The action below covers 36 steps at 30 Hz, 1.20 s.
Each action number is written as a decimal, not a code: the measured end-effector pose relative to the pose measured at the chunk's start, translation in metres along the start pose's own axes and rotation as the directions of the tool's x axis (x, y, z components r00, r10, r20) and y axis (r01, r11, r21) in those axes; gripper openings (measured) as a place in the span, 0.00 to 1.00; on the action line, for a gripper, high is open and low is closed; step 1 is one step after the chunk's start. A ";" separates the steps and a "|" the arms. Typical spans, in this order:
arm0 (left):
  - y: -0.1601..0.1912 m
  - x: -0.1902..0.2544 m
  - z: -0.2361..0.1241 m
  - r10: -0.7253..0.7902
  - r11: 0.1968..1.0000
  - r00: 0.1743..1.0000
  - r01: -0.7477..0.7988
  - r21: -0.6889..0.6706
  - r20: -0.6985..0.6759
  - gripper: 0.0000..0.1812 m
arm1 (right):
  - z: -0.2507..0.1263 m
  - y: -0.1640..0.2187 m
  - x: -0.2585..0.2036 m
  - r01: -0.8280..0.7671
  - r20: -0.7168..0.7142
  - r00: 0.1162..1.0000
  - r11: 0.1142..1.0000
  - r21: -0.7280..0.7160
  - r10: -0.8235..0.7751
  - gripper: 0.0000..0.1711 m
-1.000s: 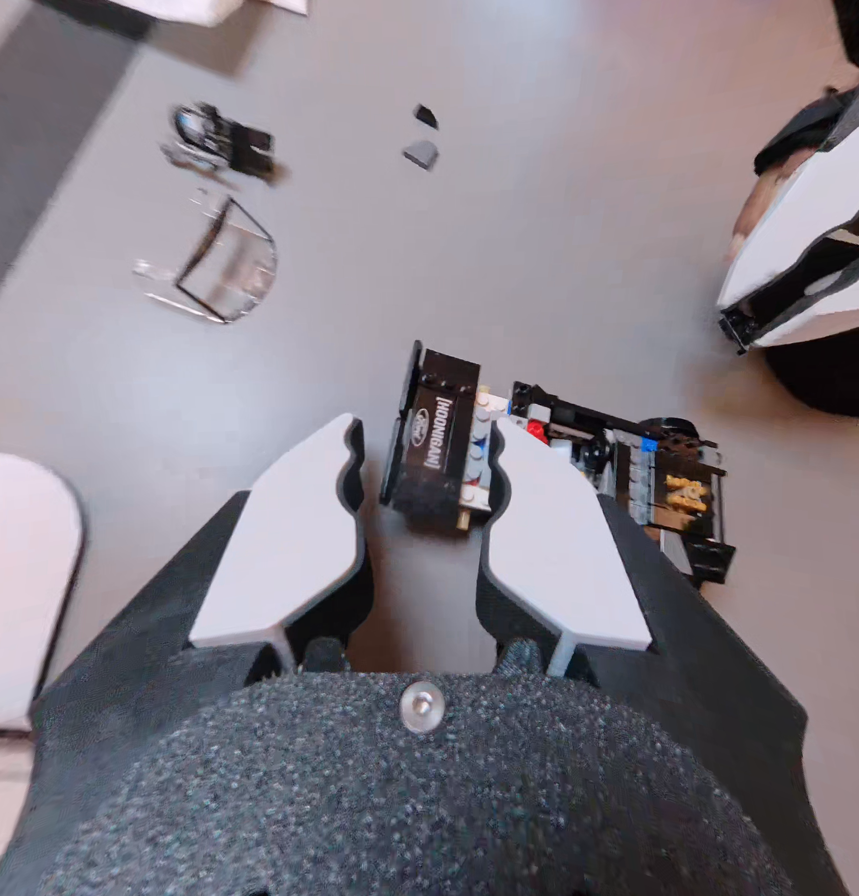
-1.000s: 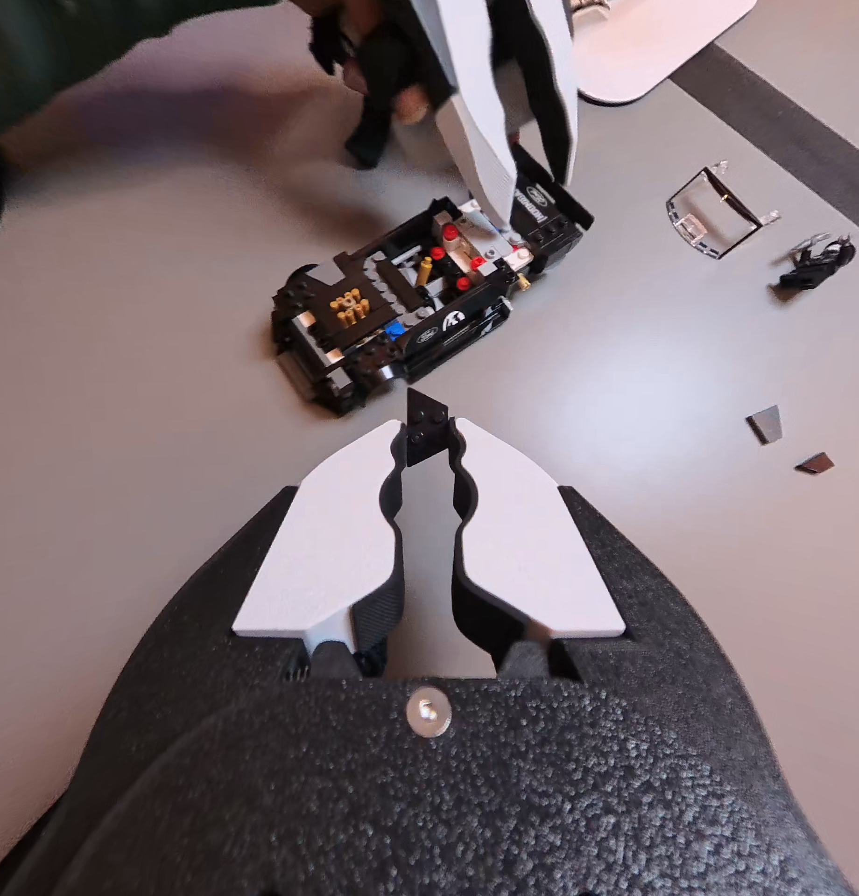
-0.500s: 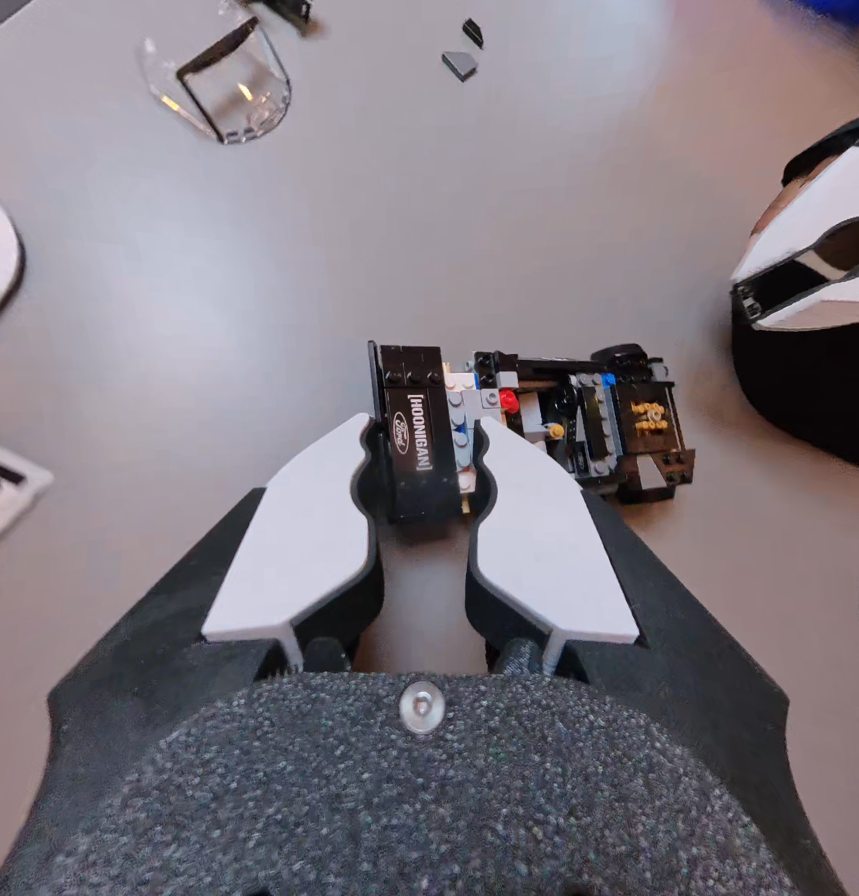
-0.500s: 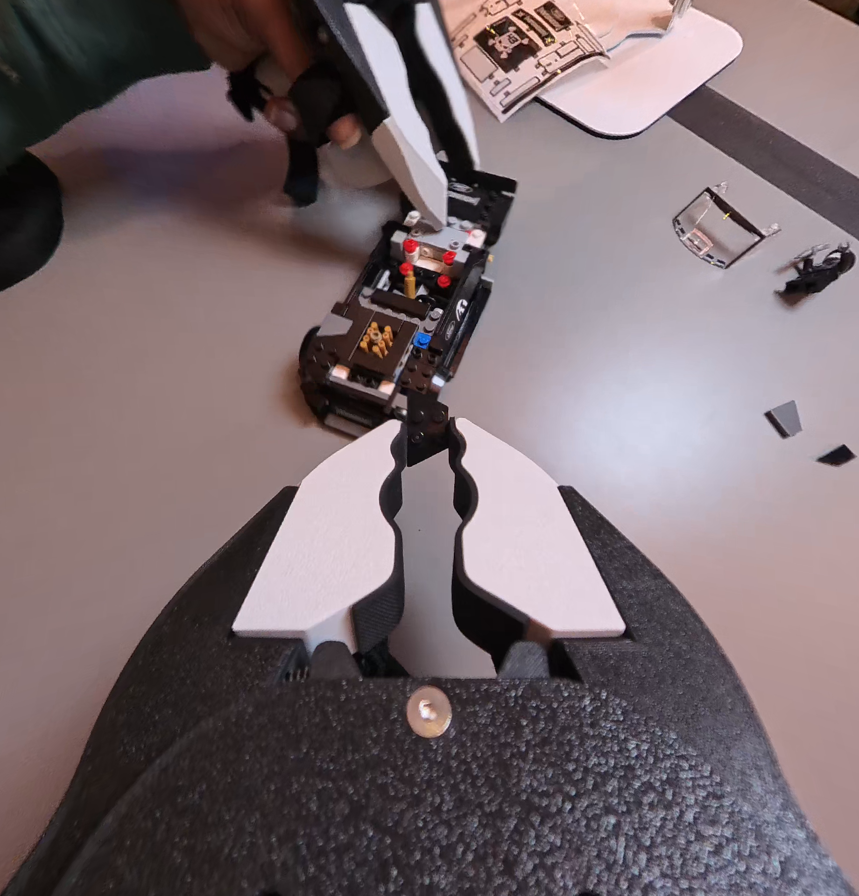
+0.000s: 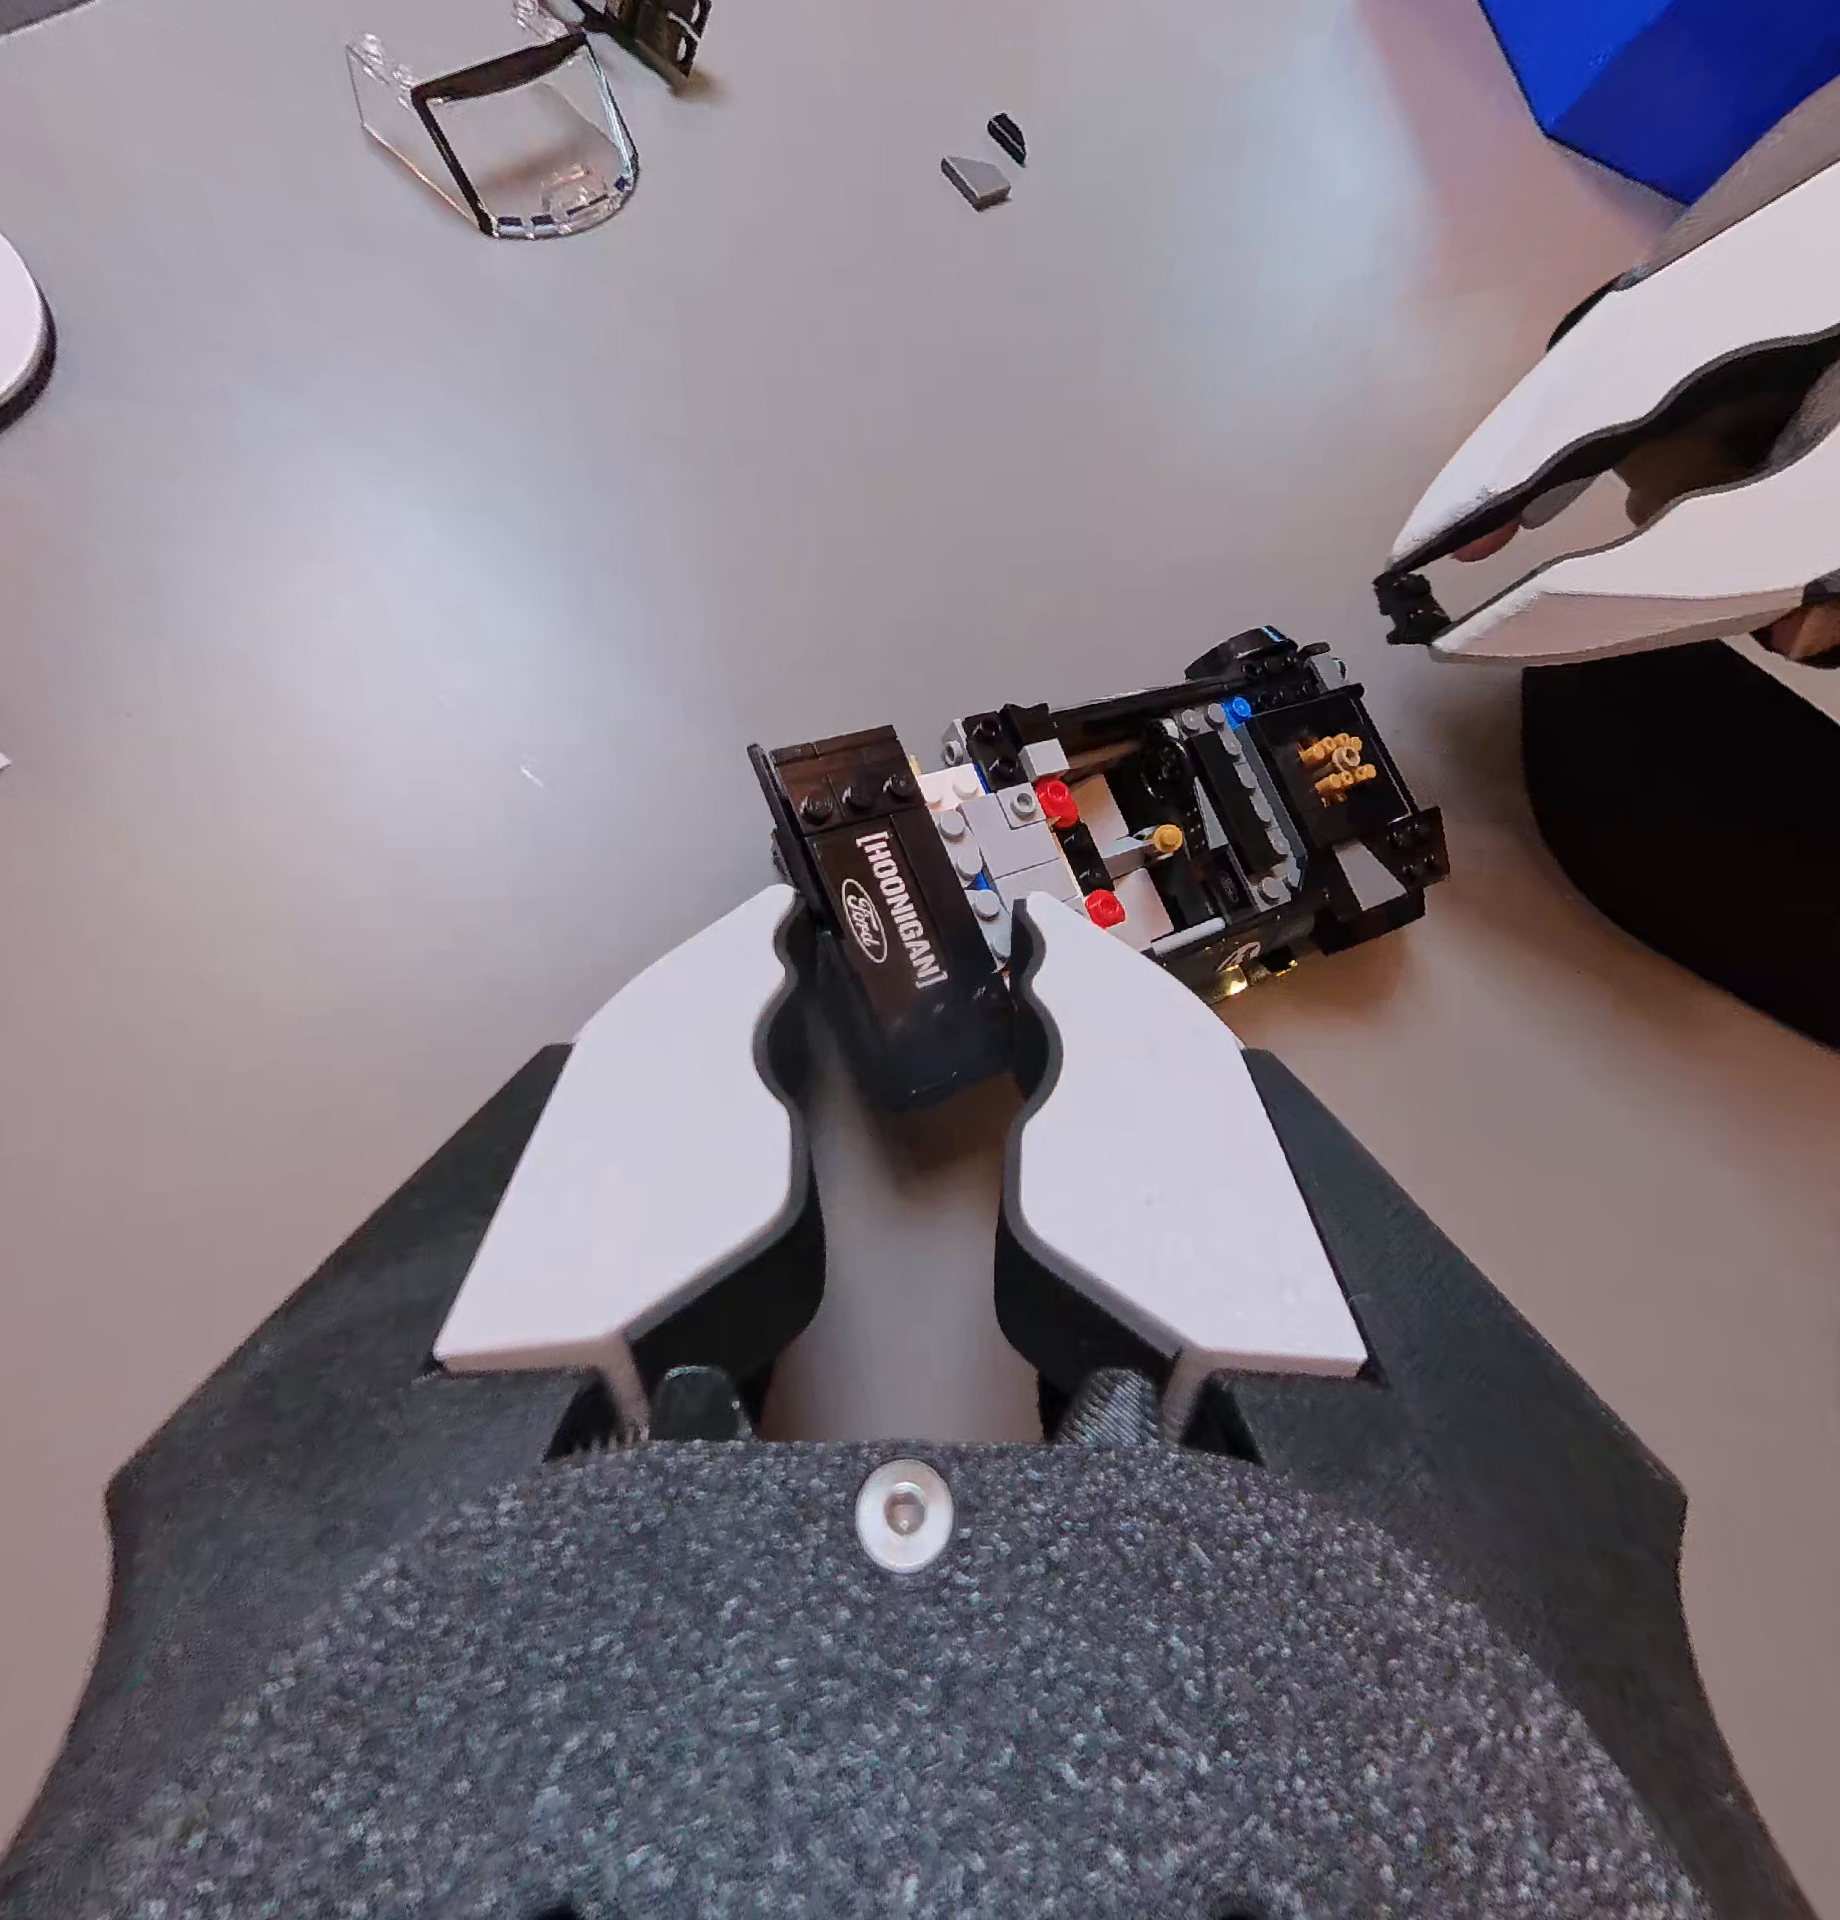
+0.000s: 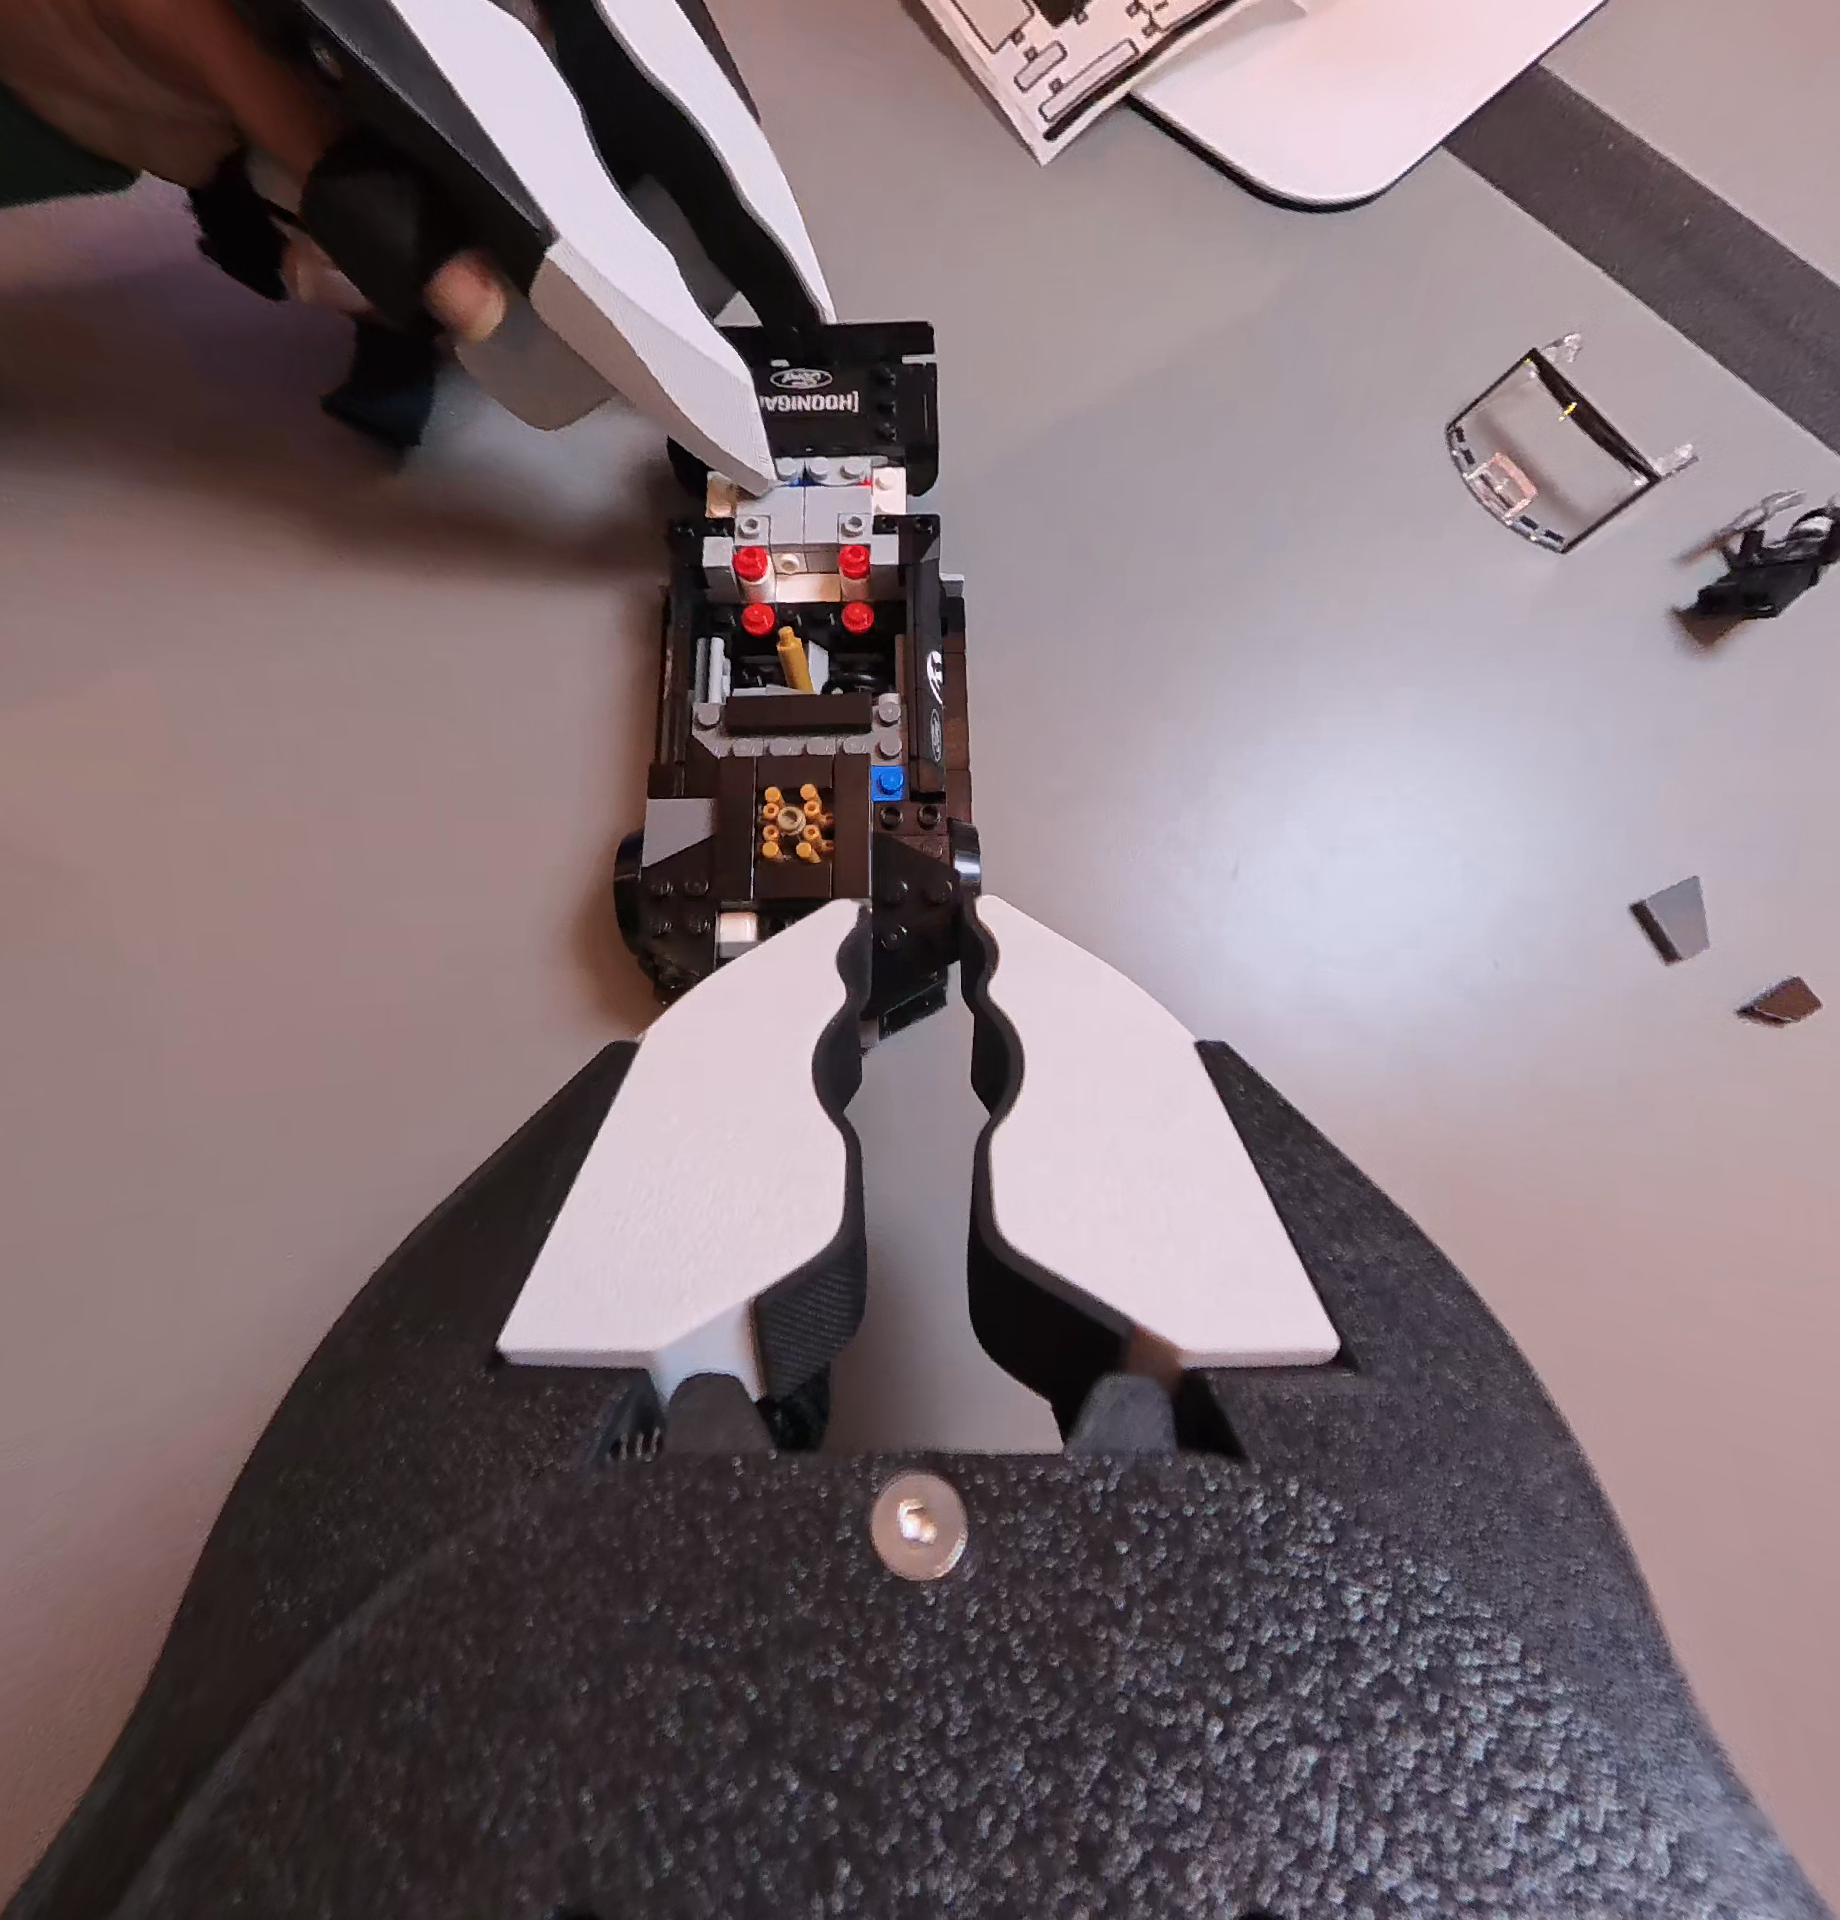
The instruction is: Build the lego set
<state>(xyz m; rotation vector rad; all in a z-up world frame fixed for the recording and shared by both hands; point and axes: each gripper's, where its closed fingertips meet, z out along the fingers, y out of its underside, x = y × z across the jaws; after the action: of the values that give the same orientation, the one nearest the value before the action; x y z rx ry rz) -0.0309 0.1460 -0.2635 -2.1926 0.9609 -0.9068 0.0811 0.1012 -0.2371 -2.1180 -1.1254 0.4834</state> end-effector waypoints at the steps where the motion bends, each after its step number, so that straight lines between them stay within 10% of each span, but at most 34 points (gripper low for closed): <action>1: 0.001 0.001 0.000 0.002 1.000 1.000 -0.002 0.000 -0.001 0.19 | 0.002 0.000 0.000 0.004 0.000 1.000 1.000 -0.011 -0.004 0.09; 36: -0.004 0.005 -0.012 0.042 0.997 0.999 -0.041 0.066 -0.023 0.21 | 0.019 0.002 -0.001 -0.093 0.223 0.967 0.987 -0.131 0.121 0.12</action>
<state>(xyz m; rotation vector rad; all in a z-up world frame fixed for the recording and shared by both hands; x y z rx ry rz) -0.0362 0.1418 -0.2518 -2.1036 0.9706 -0.9344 0.0699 0.1070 -0.2518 -2.2801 -1.1966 0.7458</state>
